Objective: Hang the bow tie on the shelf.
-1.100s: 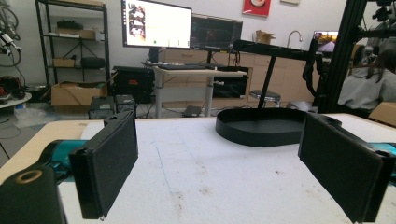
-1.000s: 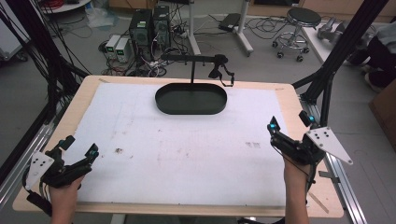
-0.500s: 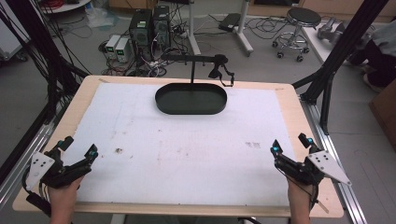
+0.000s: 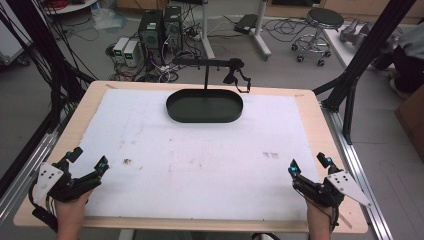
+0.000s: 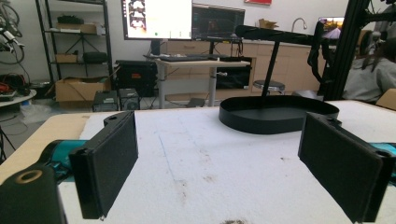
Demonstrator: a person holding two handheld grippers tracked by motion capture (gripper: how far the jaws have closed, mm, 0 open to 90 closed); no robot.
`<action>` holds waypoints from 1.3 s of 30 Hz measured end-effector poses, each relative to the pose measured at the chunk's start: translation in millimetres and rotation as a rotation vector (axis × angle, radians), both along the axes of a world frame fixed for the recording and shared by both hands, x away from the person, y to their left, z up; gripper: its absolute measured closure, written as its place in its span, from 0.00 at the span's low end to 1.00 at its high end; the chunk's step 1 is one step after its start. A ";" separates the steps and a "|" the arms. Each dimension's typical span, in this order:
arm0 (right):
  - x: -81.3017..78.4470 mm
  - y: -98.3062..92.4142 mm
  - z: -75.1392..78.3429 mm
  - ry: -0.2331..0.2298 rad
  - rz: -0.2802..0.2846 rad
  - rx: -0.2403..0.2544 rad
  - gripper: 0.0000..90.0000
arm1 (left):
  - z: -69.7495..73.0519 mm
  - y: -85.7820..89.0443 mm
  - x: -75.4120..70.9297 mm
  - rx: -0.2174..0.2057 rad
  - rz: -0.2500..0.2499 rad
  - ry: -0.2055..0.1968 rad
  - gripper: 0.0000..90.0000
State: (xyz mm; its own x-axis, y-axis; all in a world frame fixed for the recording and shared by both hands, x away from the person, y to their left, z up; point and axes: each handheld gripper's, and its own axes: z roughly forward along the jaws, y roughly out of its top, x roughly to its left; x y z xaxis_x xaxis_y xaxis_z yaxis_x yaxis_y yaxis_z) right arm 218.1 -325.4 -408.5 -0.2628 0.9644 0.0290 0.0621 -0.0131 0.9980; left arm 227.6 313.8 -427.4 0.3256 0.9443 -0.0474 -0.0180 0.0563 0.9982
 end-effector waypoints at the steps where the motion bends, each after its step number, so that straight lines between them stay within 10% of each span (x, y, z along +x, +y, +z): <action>1: 0.1 0.3 -0.2 -0.001 -0.001 -0.004 0.12 | -0.1 0.0 -0.1 -0.001 0.000 0.001 0.14; 39: -0.6 3.4 4.1 0.009 0.007 0.001 0.12 | 1.2 -0.1 -0.4 0.002 -0.002 0.021 0.14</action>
